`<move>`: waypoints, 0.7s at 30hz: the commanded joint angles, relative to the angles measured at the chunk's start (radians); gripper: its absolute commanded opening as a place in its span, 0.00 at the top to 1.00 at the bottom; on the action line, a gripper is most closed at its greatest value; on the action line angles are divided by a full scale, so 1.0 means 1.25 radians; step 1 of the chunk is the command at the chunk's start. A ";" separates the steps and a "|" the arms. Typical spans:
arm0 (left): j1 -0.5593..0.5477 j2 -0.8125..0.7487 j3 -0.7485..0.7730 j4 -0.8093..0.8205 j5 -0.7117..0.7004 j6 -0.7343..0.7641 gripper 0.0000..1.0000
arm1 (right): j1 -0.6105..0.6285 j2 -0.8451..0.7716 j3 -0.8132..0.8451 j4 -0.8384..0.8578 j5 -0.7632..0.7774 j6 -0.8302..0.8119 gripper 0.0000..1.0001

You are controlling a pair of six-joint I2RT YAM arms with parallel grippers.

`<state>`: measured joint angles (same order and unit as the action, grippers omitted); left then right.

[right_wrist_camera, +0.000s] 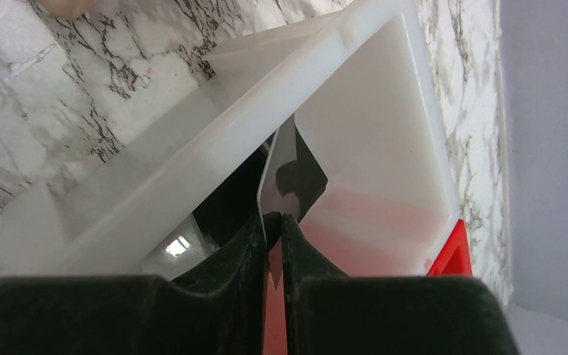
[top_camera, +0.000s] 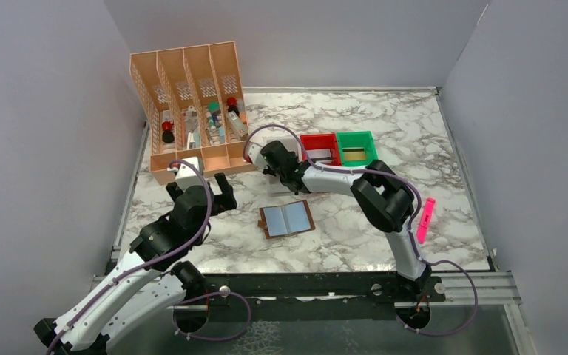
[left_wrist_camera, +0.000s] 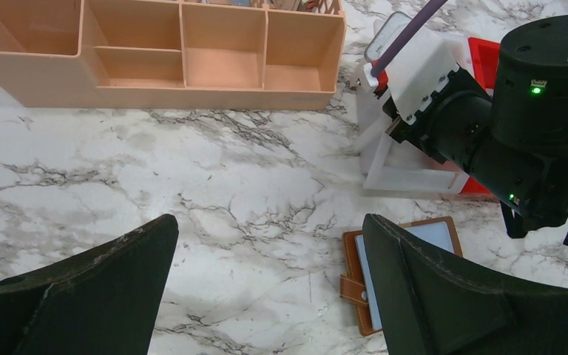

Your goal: Take the credit cards out of the card holder

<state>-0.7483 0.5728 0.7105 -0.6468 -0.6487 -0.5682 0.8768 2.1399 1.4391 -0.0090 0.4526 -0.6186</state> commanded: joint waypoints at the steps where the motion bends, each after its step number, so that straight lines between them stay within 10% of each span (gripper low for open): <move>1: 0.001 0.008 0.003 -0.011 0.000 -0.003 0.01 | -0.008 -0.023 0.008 -0.035 -0.056 0.049 0.81; 21: 0.001 0.024 0.005 -0.010 0.004 -0.001 0.01 | -0.028 -0.212 -0.081 -0.021 -0.130 0.252 0.57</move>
<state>-0.7483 0.6010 0.7105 -0.6537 -0.6479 -0.5682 0.8440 1.9572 1.3834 -0.0441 0.3233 -0.4282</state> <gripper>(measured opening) 0.987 0.424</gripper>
